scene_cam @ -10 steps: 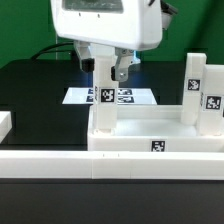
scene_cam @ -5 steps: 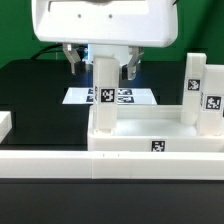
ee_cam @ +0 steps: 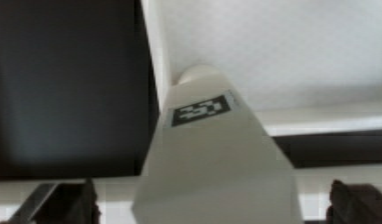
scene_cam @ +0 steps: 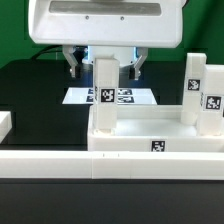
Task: Assemble desk
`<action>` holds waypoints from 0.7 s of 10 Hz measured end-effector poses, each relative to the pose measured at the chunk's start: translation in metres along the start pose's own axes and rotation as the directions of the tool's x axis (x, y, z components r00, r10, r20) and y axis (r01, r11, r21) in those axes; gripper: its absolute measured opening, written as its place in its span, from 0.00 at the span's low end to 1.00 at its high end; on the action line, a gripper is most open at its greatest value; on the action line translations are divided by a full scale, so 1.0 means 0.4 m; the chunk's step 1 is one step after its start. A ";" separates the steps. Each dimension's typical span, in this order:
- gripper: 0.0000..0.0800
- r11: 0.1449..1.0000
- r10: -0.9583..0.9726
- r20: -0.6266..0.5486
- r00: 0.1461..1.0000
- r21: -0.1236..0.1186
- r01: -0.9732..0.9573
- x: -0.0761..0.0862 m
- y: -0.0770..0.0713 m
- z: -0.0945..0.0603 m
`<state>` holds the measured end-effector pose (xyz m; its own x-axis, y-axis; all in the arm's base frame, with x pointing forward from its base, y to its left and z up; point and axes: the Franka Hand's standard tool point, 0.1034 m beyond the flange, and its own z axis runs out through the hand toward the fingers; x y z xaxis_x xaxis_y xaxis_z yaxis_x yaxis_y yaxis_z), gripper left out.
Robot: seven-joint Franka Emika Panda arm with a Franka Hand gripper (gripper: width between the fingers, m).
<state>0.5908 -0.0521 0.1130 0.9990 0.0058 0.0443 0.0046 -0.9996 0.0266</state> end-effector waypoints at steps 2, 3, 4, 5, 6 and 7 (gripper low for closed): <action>0.81 0.993 -0.119 -0.001 0.993 -0.002 0.119 0.000 0.006 0.000; 0.66 0.992 -0.124 0.000 0.992 -0.002 0.124 0.000 0.007 0.000; 0.66 0.993 -0.119 0.000 0.993 -0.002 0.119 0.000 0.007 0.000; 0.49 0.993 -0.119 0.000 0.993 -0.002 0.119 0.000 0.007 0.000; 0.36 0.993 -0.118 0.000 0.993 -0.002 0.118 0.000 0.007 0.000; 0.36 0.994 -0.111 0.000 0.994 -0.002 0.111 0.000 0.007 0.000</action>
Offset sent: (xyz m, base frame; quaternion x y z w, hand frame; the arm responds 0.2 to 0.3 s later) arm 0.0000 0.0000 0.0000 0.0000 0.0000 0.0000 1.0000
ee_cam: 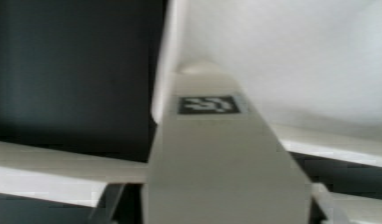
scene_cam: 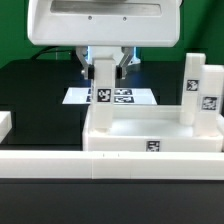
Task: Assemble desk
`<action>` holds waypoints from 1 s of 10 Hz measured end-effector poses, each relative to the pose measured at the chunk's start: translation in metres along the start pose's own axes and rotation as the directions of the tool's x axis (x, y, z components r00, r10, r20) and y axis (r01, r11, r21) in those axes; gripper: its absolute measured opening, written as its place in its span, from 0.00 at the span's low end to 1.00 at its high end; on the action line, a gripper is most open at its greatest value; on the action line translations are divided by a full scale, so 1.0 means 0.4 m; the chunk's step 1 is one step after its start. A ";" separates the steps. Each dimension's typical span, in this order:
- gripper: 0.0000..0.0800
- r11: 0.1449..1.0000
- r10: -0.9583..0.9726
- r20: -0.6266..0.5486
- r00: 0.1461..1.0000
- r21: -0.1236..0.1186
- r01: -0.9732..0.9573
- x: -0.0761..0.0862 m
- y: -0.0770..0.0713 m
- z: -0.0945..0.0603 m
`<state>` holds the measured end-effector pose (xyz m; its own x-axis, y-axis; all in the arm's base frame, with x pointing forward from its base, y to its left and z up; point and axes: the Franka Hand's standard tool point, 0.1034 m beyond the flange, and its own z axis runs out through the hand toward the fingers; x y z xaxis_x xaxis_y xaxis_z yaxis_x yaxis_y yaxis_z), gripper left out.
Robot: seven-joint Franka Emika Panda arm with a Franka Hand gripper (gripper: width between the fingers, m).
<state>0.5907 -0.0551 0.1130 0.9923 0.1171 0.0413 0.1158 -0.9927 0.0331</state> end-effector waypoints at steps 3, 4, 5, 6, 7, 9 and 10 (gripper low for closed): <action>0.36 0.995 0.098 0.000 0.995 0.006 -0.098 0.000 0.004 -0.001; 0.36 0.977 0.213 0.006 0.977 0.018 -0.213 -0.004 0.013 -0.004; 0.36 0.949 0.315 0.008 0.949 0.020 -0.315 -0.004 0.016 -0.005; 0.36 0.899 0.437 0.010 0.899 0.028 -0.437 -0.005 0.019 -0.004; 0.36 0.853 0.520 0.013 0.854 0.034 -0.520 -0.007 0.022 -0.002; 0.36 0.745 0.666 0.021 0.745 0.037 -0.667 -0.010 0.025 0.006; 0.36 0.687 0.726 0.018 0.687 0.037 -0.726 -0.009 0.026 0.006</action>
Offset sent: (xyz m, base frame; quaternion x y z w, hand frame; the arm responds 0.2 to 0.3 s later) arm 0.0016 -0.0133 0.0067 0.0426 -0.0119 0.2469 0.9680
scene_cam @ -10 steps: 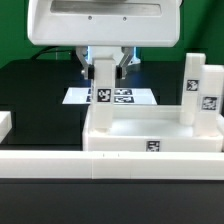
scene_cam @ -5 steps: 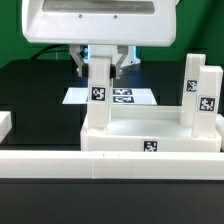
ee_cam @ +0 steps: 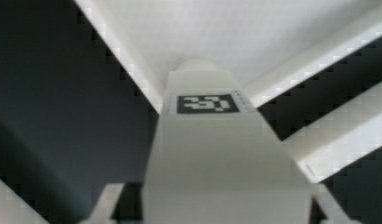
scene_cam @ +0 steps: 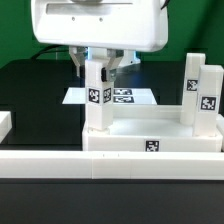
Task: Assemble desk
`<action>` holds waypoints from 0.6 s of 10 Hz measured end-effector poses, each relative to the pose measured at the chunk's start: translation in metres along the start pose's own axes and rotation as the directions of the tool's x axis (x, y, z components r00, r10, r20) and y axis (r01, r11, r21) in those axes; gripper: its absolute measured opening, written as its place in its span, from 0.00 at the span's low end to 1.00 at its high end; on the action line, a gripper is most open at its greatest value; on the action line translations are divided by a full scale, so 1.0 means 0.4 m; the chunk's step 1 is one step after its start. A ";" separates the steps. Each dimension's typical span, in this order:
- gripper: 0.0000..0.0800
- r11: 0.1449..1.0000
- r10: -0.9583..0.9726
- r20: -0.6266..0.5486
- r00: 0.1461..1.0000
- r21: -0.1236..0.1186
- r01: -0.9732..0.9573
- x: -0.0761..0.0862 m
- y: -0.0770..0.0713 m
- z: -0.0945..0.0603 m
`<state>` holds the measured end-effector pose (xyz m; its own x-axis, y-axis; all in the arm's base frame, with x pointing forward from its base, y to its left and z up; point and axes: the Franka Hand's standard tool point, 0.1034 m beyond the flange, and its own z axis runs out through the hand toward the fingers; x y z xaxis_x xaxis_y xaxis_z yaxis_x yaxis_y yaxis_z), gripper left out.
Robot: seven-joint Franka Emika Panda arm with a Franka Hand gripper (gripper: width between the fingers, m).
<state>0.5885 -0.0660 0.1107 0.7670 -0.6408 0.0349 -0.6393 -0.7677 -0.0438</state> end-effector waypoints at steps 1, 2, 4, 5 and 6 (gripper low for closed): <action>0.36 0.999 0.051 -0.002 0.999 0.001 -0.051 0.000 -0.001 0.001; 0.36 0.985 0.173 -0.002 0.985 0.003 -0.173 0.001 -0.001 0.001; 0.36 0.935 0.354 0.006 0.935 0.010 -0.354 0.001 -0.001 0.001; 0.36 0.900 0.436 0.011 0.900 0.013 -0.436 0.000 -0.003 0.002; 0.36 0.854 0.520 0.013 0.854 0.011 -0.520 0.001 -0.005 0.003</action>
Offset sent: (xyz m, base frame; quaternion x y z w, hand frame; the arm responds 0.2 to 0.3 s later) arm -0.0047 -0.0007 -0.0016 -0.0033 -0.0325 0.2586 0.9654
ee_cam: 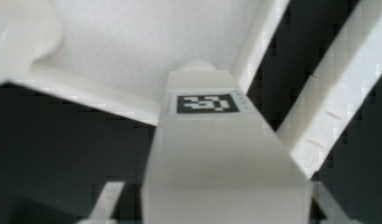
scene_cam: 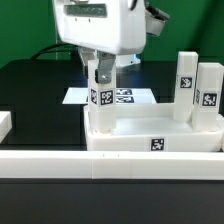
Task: Assemble desk
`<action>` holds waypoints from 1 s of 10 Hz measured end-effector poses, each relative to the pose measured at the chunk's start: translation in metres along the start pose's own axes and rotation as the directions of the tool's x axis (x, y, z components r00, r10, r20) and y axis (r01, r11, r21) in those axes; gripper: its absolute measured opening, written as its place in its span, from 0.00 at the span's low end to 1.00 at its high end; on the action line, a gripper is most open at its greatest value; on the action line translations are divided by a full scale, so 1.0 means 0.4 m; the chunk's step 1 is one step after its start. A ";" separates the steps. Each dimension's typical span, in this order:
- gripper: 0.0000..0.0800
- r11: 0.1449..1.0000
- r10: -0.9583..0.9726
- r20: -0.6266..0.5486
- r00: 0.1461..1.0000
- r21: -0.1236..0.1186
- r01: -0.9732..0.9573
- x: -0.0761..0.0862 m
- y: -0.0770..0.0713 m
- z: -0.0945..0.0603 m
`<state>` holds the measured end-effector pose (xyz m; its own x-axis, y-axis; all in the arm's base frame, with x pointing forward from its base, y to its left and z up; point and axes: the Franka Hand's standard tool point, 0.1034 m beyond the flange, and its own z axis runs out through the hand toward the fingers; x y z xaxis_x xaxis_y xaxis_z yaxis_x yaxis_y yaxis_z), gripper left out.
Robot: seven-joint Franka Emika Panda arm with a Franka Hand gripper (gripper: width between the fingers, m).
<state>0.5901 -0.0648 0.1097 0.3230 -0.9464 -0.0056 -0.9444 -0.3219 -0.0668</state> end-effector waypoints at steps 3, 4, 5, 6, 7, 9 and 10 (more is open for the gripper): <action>0.47 1.000 0.004 -0.001 1.000 -0.001 -0.004 -0.002 -0.001 0.001; 0.64 0.999 -0.044 0.001 0.999 -0.002 0.044 -0.005 -0.004 0.000; 0.77 0.998 -0.062 0.010 0.998 -0.008 0.062 -0.015 -0.006 0.000; 0.80 0.984 -0.178 0.006 0.984 -0.013 0.178 -0.021 -0.009 -0.001; 0.80 0.957 -0.289 0.008 0.957 -0.014 0.289 -0.032 -0.014 -0.001; 0.81 0.888 -0.459 0.008 0.889 -0.018 0.459 -0.041 -0.017 0.001; 0.81 0.855 -0.519 0.010 0.855 -0.018 0.519 -0.039 -0.015 0.002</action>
Offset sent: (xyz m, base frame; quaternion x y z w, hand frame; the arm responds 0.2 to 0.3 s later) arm 0.0009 0.0051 0.0040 -0.0141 -0.0092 -0.1345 0.9908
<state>0.5909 -0.0479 0.1094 0.7667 -0.6417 0.0197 -0.6406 -0.7667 -0.0420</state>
